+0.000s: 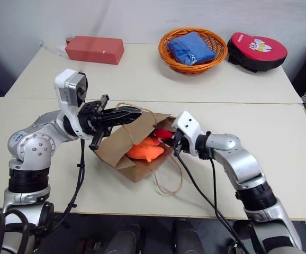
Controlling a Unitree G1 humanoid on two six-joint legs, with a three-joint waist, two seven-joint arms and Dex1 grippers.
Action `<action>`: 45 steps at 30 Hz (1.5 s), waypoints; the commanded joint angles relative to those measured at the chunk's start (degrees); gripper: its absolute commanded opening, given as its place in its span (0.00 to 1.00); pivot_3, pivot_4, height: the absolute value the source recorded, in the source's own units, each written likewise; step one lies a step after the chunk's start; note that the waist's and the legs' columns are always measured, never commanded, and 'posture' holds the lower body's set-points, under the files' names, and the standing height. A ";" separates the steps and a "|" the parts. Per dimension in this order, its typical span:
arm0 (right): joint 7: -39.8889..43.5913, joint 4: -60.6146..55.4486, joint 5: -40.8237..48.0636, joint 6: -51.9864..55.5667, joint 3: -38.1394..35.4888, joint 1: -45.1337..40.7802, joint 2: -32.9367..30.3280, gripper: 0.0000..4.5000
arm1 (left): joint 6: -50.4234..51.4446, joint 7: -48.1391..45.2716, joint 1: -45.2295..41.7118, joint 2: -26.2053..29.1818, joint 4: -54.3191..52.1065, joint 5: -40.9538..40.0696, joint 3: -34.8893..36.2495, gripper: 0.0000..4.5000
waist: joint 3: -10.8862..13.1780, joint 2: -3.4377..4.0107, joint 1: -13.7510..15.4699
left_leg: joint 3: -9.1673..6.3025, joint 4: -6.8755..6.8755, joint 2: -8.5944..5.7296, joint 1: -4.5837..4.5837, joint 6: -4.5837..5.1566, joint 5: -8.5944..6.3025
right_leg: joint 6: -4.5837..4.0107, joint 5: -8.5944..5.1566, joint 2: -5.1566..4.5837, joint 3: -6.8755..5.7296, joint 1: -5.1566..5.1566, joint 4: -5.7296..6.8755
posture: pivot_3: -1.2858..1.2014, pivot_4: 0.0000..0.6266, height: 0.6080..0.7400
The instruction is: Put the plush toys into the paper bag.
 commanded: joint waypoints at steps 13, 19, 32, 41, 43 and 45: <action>-8.30 12.58 -6.76 -9.49 1.54 -4.93 16.95 0.07 | -2.01 -1.47 1.01 0.00 -2.28 -0.21 0.11 0.00 | -0.01 0.01 -1.42 | 0.04 -0.01 0.00 0.01 -0.05 0.03 | 0.00 0.00 0.02 0.02 -0.11 0.17 | 0.52 0.24 1.00; -1.79 15.91 -3.84 -11.96 -0.20 -5.14 17.05 0.45 | -3.15 -1.29 1.86 -0.30 -2.30 0.33 0.38 0.00 | -0.01 0.02 -1.48 | 0.06 0.01 -0.01 0.01 -0.05 0.03 | 0.00 0.00 0.02 0.03 -0.10 0.22 | 0.52 0.24 1.00; 21.88 5.88 12.39 -0.07 -7.46 -4.02 -1.15 0.99 | -2.69 0.43 5.26 2.08 -5.16 -0.79 2.56 0.00 | -0.01 0.02 -1.26 | 0.05 0.00 0.01 0.01 -0.04 0.02 | 0.00 0.00 0.00 0.03 -0.08 0.13 | 0.52 0.24 1.00; 21.64 3.74 17.84 16.23 -11.30 0.69 -10.91 0.99 | -1.08 1.55 5.96 3.98 -6.91 -2.46 3.65 0.00 | -0.01 0.01 -0.96 | 0.06 -0.02 0.01 -0.01 -0.03 0.02 | -0.01 0.00 -0.01 0.05 -0.08 0.12 | 0.52 0.24 1.00; 20.12 2.89 19.67 26.40 -10.44 1.37 -14.19 0.99 | -0.68 1.55 6.02 4.31 -7.14 -2.60 3.65 0.00 | -0.01 0.02 -0.57 | 0.07 -0.01 -0.01 -0.02 -0.02 0.02 | 0.00 0.00 -0.04 0.06 -0.08 0.10 | 0.52 0.24 1.00; 17.70 2.02 21.43 34.86 -10.18 1.36 -15.31 0.99 | -0.49 1.71 5.99 4.37 -7.27 -2.74 3.60 0.00 | -0.01 0.02 -0.13 | 0.07 0.01 0.00 -0.03 0.00 0.01 | 0.00 0.00 -0.05 0.06 -0.07 0.09 | 0.52 0.24 1.00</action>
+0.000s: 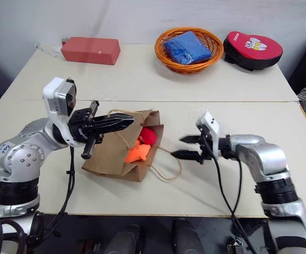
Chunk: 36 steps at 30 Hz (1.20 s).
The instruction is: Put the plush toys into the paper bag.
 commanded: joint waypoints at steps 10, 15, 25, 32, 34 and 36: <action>-13.31 -6.20 13.18 33.52 -4.87 -1.35 9.26 0.99 | -0.31 0.96 0.04 -0.22 -2.42 -1.09 0.22 0.00 | -0.09 -0.11 0.44 | 0.03 -0.02 0.03 0.07 0.00 0.00 | -0.01 0.00 0.05 0.03 0.02 0.04 | 0.52 0.24 1.00; -20.08 -1.89 14.97 33.52 -8.71 -2.97 14.44 0.71 | -0.64 0.79 0.22 -0.46 -2.30 -0.74 -0.15 0.00 | -0.09 -0.11 0.45 | 0.03 -0.01 0.01 0.06 0.00 0.00 | -0.01 0.00 0.03 0.02 0.01 0.05 | 0.52 0.24 1.00; -24.09 -0.98 19.76 33.52 -20.87 -4.97 13.79 0.01 | -2.80 -0.33 -0.39 -1.17 -0.77 0.76 -1.13 0.00 | -0.09 -0.11 0.49 | 0.04 -0.01 0.00 0.03 0.00 0.00 | -0.01 0.00 0.03 0.01 0.00 0.04 | 0.52 0.24 1.00; -24.88 -1.40 31.98 33.52 -31.08 -8.07 8.28 0.01 | -4.64 -1.89 -2.96 -2.90 1.91 1.23 -1.77 0.00 | -0.08 -0.10 0.53 | 0.06 -0.02 0.00 0.02 0.01 0.01 | -0.01 0.00 0.03 0.02 0.01 0.04 | 0.52 0.24 1.00; -26.83 0.56 33.58 33.52 -35.20 -10.78 7.69 0.01 | -4.78 -2.84 -3.99 -3.27 2.93 1.05 -1.87 0.00 | -0.08 -0.10 0.53 | 0.06 -0.01 0.01 0.02 0.02 0.00 | -0.01 0.00 0.03 0.01 0.01 0.05 | 0.52 0.24 1.00; -28.65 2.31 34.47 33.52 -38.06 -14.09 6.42 0.01 | -5.63 -4.06 -5.72 -3.54 4.84 1.82 -2.17 0.00 | -0.08 -0.10 0.52 | 0.06 -0.02 0.01 0.02 0.02 0.01 | -0.01 0.00 0.03 0.01 0.01 0.05 | 0.52 0.24 1.00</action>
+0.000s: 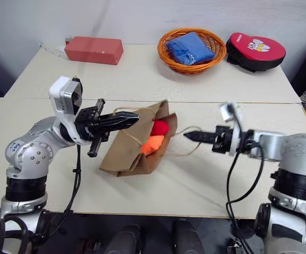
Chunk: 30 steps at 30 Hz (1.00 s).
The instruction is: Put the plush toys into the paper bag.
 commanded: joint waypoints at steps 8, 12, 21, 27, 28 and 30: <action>-10.48 3.84 10.14 0.24 -5.10 -14.11 -3.41 0.01 | -6.46 -3.85 -8.96 1.37 9.61 4.19 2.11 0.00 | 0.00 0.02 -0.24 | 0.04 -0.05 0.03 -0.02 0.01 0.00 | 0.00 0.00 0.02 0.02 -0.03 0.06 | 0.52 0.24 1.00; -14.04 3.15 12.78 -0.40 -3.74 -13.87 0.04 0.01 | -7.40 -3.62 -7.59 1.49 9.35 5.24 2.07 0.00 | 0.01 0.01 -0.16 | 0.03 -0.06 0.04 -0.08 0.02 0.00 | 0.00 0.00 0.01 0.02 -0.03 0.09 | 0.52 0.24 1.00; -15.30 -4.31 10.55 -9.44 1.25 -1.85 4.71 0.01 | -11.32 -0.49 -3.43 -1.20 5.96 9.56 -0.32 0.00 | 0.00 0.01 0.01 | 0.00 -0.01 0.00 -0.18 0.08 0.00 | 0.03 0.02 -0.05 -0.03 -0.04 0.07 | 0.52 0.24 1.00; -13.26 -7.43 8.40 -15.07 2.14 3.27 1.24 0.19 | -9.65 2.30 -0.72 -1.76 1.91 7.97 1.22 0.00 | 0.00 0.01 -0.09 | 0.00 -0.02 0.02 -0.16 0.08 0.00 | 0.04 0.02 -0.03 -0.03 -0.05 0.08 | 0.52 0.24 1.00; -11.35 -8.51 7.51 -16.37 2.94 4.10 0.15 0.28 | -9.54 2.69 -0.66 -1.77 1.62 7.70 1.51 0.04 | 0.00 0.01 -0.10 | 0.00 -0.02 0.02 -0.16 0.08 0.00 | 0.04 0.02 -0.03 -0.03 -0.05 0.07 | 0.52 0.24 1.00; -8.13 -10.00 5.37 -18.28 4.78 5.70 -2.34 0.44 | -8.97 3.47 -0.53 -1.83 0.93 6.99 1.96 0.14 | 0.00 0.01 -0.08 | 0.01 -0.02 0.02 -0.16 0.08 0.00 | 0.04 0.02 -0.02 -0.02 -0.05 0.07 | 0.52 0.24 1.00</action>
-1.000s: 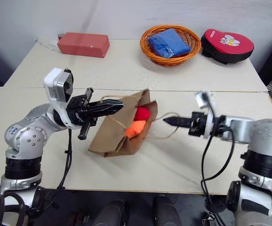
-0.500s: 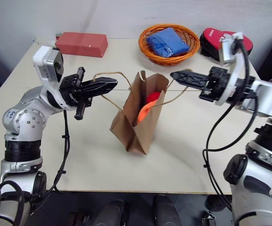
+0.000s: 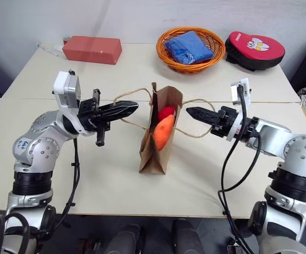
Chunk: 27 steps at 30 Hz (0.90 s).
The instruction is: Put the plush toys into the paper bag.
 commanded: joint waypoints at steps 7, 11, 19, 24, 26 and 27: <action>18.17 -7.52 -10.61 -16.79 3.64 8.00 -9.81 0.97 | 2.19 2.89 2.25 4.56 -5.16 -1.63 4.27 0.62 | 0.00 -0.01 0.13 | 0.01 0.00 0.00 0.01 0.02 -0.01 | 0.00 0.00 0.02 0.01 0.01 -0.03 | 0.52 0.24 1.00; 26.00 -8.39 -9.65 -18.55 -0.13 13.93 -15.37 0.97 | 6.96 1.90 7.56 11.02 -9.03 -5.12 8.26 0.91 | 0.00 -0.01 0.08 | 0.02 -0.06 0.01 0.05 0.02 -0.01 | 0.00 0.00 0.02 0.04 0.02 -0.04 | 0.52 0.24 1.00; 35.03 -8.83 -14.27 -26.61 -2.08 26.80 -18.04 0.97 | 8.16 1.15 20.75 16.25 -14.85 -7.10 13.58 0.99 | 0.01 -0.01 0.75 | -0.01 -0.05 0.01 0.32 0.11 -0.06 | 0.00 0.00 -0.02 0.02 0.34 -0.33 | 0.52 0.24 1.00; 34.08 -10.10 -12.95 -28.41 -1.08 25.97 -15.48 0.97 | 8.15 3.31 23.10 14.90 -17.31 -7.55 12.37 0.99 | 0.02 0.01 1.31 | -0.01 -0.04 0.02 0.35 0.11 -0.07 | 0.00 0.00 -0.02 0.02 0.35 -0.31 | 0.52 0.24 1.00; 33.86 -10.11 -14.23 -30.42 -0.47 24.79 -15.04 0.97 | 7.98 3.68 23.37 14.52 -17.66 -7.52 11.89 0.99 | 0.03 0.03 1.36 | 0.00 -0.04 0.01 0.34 0.11 -0.07 | 0.00 0.00 -0.02 0.03 0.34 -0.31 | 0.52 0.24 1.00; 33.31 -10.12 -13.46 -30.47 -0.42 23.54 -14.73 0.97 | 8.04 3.79 23.51 14.34 -17.77 -7.74 11.78 0.99 | 0.03 0.03 1.38 | 0.00 -0.04 0.01 0.34 0.11 -0.07 | 0.00 0.00 -0.02 0.03 0.33 -0.31 | 0.52 0.24 1.00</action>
